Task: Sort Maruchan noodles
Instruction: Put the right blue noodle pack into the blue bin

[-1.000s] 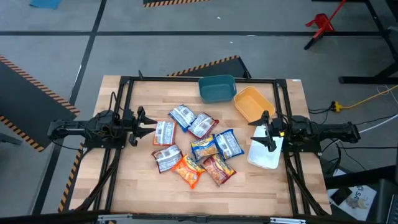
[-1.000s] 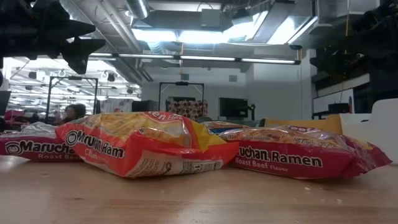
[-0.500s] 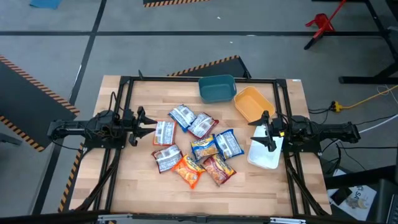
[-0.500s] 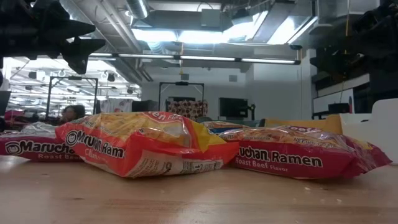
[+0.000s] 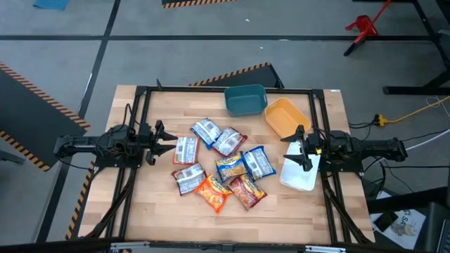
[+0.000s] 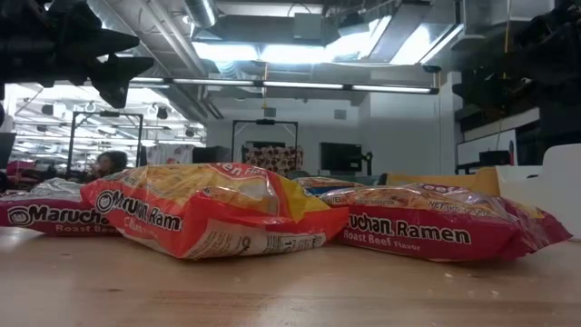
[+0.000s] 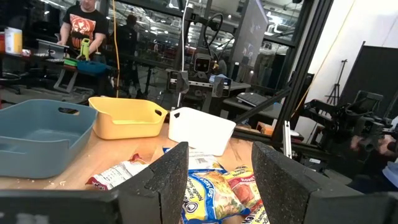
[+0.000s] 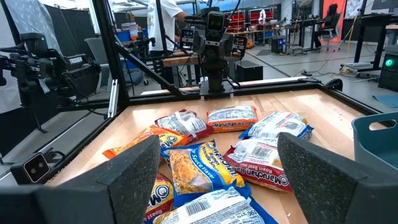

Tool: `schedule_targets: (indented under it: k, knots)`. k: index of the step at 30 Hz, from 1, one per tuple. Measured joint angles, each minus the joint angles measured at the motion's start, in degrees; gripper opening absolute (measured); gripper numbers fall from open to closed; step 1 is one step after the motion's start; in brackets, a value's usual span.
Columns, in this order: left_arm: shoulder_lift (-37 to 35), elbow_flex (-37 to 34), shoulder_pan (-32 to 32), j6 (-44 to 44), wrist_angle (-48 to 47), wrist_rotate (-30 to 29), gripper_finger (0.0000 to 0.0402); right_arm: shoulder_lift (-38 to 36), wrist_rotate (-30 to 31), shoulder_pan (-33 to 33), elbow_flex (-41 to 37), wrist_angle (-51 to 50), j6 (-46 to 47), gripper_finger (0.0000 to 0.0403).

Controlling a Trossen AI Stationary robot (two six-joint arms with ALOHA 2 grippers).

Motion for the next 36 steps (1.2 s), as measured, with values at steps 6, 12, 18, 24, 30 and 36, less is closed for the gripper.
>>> schedule_targets:
  k: [6, 12, 18, 24, 30, 36]
  knots:
    - [0.0, 0.0, 0.0, 0.0, 0.0, 0.0, 0.017, -0.03, 1.84, 0.0, -0.09, 2.15, -0.04, 0.0317]
    - [-0.02, -0.02, 0.01, -0.02, 0.0, 0.0, 0.017, -0.11, 1.91, 0.0, -0.09, 4.59, 0.48, 0.0317]
    - [-0.01, 0.0, 0.0, 0.0, 0.0, 0.0, 0.017, -0.16, 1.91, 0.0, -0.07, 10.6, 9.51, 0.0317]
    - [-0.02, -0.01, 0.01, 0.0, 0.0, 0.0, 0.017, -0.16, 2.78, 0.0, -0.07, 12.84, 13.76, 0.0317]
    - [0.0, 0.0, -0.01, 0.0, 0.0, 0.0, 0.017, -0.14, 5.99, 0.0, -0.07, 11.91, 13.42, 0.0317]
    - [-0.01, -0.02, 0.01, 0.0, 0.0, 0.0, 0.017, -0.14, 8.02, 0.0, -0.05, 11.8, 13.37, 0.0317]
